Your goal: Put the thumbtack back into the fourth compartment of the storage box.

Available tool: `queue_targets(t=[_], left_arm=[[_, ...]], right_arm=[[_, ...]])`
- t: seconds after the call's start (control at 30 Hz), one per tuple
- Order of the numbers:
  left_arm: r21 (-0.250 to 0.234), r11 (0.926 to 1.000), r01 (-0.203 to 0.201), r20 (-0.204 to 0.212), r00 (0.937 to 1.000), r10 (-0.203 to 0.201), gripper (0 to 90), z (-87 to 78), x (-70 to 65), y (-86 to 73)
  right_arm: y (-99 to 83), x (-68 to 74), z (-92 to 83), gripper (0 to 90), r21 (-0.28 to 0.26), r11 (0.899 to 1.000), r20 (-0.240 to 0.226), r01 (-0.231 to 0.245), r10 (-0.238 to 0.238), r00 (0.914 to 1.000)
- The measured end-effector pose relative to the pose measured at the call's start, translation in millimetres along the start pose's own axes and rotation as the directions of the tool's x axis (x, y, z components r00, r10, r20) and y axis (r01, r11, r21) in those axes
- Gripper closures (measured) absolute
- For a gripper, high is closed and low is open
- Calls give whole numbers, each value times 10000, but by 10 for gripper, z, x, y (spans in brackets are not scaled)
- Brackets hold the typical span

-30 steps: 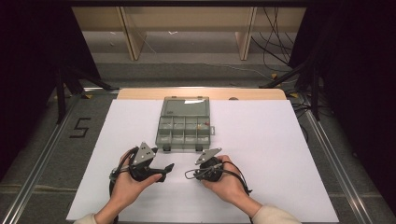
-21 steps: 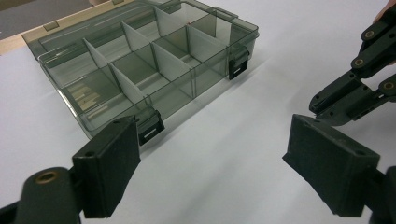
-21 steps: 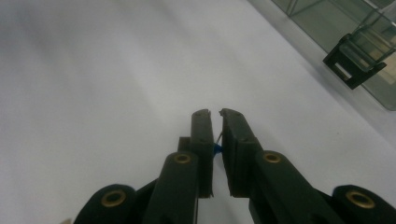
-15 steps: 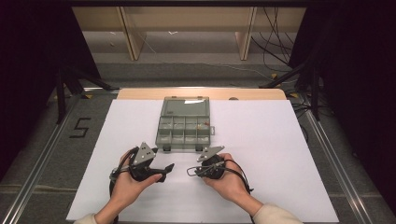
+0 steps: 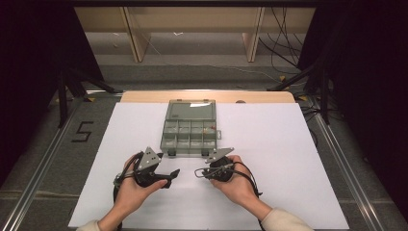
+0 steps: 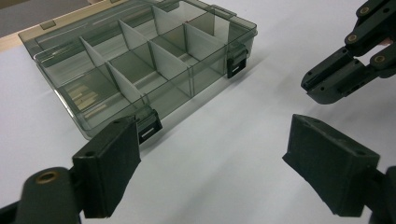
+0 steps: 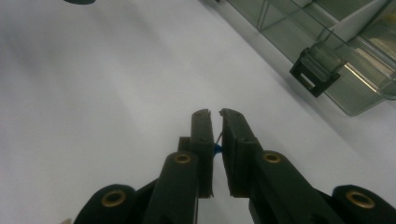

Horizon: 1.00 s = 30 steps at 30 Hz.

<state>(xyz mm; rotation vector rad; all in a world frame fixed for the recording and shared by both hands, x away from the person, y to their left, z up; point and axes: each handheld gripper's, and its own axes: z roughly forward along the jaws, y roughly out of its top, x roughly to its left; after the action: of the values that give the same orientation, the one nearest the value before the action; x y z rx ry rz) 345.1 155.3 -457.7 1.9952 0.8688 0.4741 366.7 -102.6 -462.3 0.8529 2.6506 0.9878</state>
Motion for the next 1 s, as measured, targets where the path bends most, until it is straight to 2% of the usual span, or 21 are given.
queue_targets(t=[0.1, 0.2, 0.23, 0.27, 0.33, 0.37, 0.43, 0.53, 0.63, 0.67, 0.7, 0.77, 0.87, 0.9, 1.0], left_arm=[[-24, 10000, 59, 64, 10000, -59, 168, 6, -3, -2], [-8, 9999, 122, 60, 9999, -121, 168, 4, -2, -3], [-6, 9999, 112, 56, 9999, -112, 168, 4, 0, -3], [-35, 9999, 121, 11, 9999, -121, 168, 7, -2, -6], [-21, 10000, -4, 1, 10000, 4, 168, 4, 5, -3], [-17, 9999, 124, 26, 9999, -124, 168, 5, -1, -5], [-7, 9999, 100, 16, 9999, -100, 168, 3, -1, -2], [-14, 10000, 96, 1, 10000, -96, 169, 6, -3, -5], [14, 10000, 84, 49, 10000, -84, 169, 4, 1, -1], [5, 10000, 81, 30, 10000, -81, 169, 4, 1, 0], [4, 10000, 80, 25, 10000, -80, 169, 3, 3, 0], [-1, 10000, -55, 11, 10000, 55, 169, 1, 11, 2], [0, 10000, -7, -2, 10000, 7, 169, 3, 6, -1], [14, 10000, 93, 28, 10000, -93, 169, 3, 1, -1], [99, 9999, -39, 17, 10000, 39, 169, -3, 8, 2]], right_arm=[[0, -21, 2, 841, -79, 9999, 60, 121, -120, 9999], [11, -20, -11, 841, -46, 9999, 61, -103, 103, 9999], [10, -36, -6, 841, -157, 9998, 110, 84, -82, 9999], [10, -37, 3, 841, -276, 9996, 199, 67, -61, 9998], [17, -46, -15, 841, -155, 9999, 130, -11, 13, 9999], [15, -54, -2, 841, -328, 9995, 255, 45, -36, 9997], [23, -60, -22, 841, -185, 9998, 177, -77, 81, 9998], [28, -69, -14, 841, -356, 9993, 278, -60, 70, 9996], [40, -82, -31, 841, -271, 9996, 247, -97, 103, 9996], [40, -89, -19, 841, -441, 9990, 347, -29, 44, 9994], [46, -94, -36, 841, -317, 9995, 262, -94, 102, 9996], [48, -106, -24, 841, -477, 9988, 389, -79, 97, 9992], [59, -120, -42, 841, -369, 9991, 310, -201, 212, 9993], [54, -124, -32, 841, -500, 9986, 396, -157, 177, 9991], [63, -135, -50, 841, -378, 9991, 329, -215, 227, 9992]])
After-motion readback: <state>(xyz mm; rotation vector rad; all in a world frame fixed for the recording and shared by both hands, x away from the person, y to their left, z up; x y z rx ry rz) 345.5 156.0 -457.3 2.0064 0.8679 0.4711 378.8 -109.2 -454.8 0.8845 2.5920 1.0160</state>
